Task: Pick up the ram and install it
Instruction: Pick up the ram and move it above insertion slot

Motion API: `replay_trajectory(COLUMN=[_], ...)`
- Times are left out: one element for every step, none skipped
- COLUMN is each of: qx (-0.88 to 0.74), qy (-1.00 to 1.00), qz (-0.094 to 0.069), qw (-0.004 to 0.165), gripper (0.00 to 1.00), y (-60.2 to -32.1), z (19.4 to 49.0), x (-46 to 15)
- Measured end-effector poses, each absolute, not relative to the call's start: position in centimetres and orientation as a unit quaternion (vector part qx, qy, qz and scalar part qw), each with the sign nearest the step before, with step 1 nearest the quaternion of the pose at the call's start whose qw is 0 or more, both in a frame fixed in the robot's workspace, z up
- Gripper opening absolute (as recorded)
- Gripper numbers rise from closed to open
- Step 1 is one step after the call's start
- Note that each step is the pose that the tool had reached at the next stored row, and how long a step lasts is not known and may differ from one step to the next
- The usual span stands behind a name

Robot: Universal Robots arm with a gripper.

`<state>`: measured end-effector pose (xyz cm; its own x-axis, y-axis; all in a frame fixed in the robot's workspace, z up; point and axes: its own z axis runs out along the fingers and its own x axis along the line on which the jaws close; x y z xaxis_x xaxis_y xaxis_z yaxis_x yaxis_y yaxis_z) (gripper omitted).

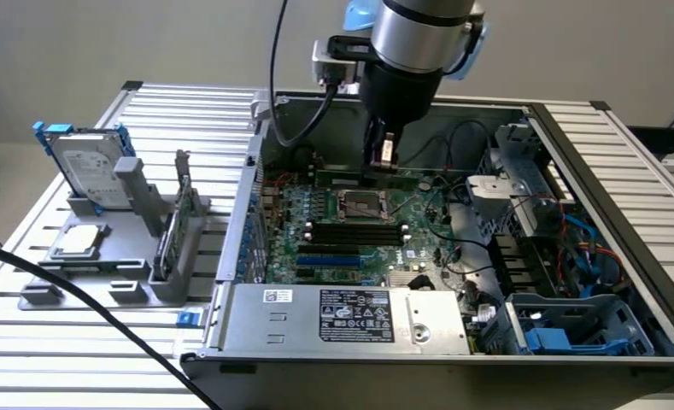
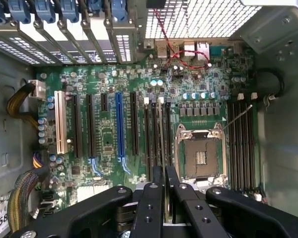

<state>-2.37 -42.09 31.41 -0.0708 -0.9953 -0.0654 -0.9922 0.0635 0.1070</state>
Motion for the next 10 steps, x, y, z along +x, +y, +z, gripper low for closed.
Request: replay_trajectory(qx=[0.679, 0.677, 0.675, 0.673, 0.672, 0.671, 0.671, 0.671, 0.671, 0.671], qy=[-0.732, -0.733, -0.735, -0.737, -0.738, -0.739, -0.740, -0.740, -0.740, -0.740], qz=[-0.061, -0.061, -0.060, -0.060, -0.059, -0.057, -0.055, -0.051, -0.048, -0.045], qw=[0.012, 0.012, 0.012, 0.011, 0.010, 0.009, 0.006, 0.003, -0.001, -0.004], gripper=[0.15, 0.15, 0.15, 0.15, 0.15, 0.15, 0.15, 0.15, 0.15, 0.15], y=[-42.07, -42.04, -42.00, -41.97, -41.94, -41.91, -41.90, -41.90, -41.90, -41.90], z=[31.27, 31.18, 31.08, 30.97, 30.88, 30.81, 30.75, 30.68, 30.61, 30.52], x=[-2.37, -2.37, -2.37, -2.37, -2.37, -2.38, -2.43, -2.54, -2.72, -2.98])
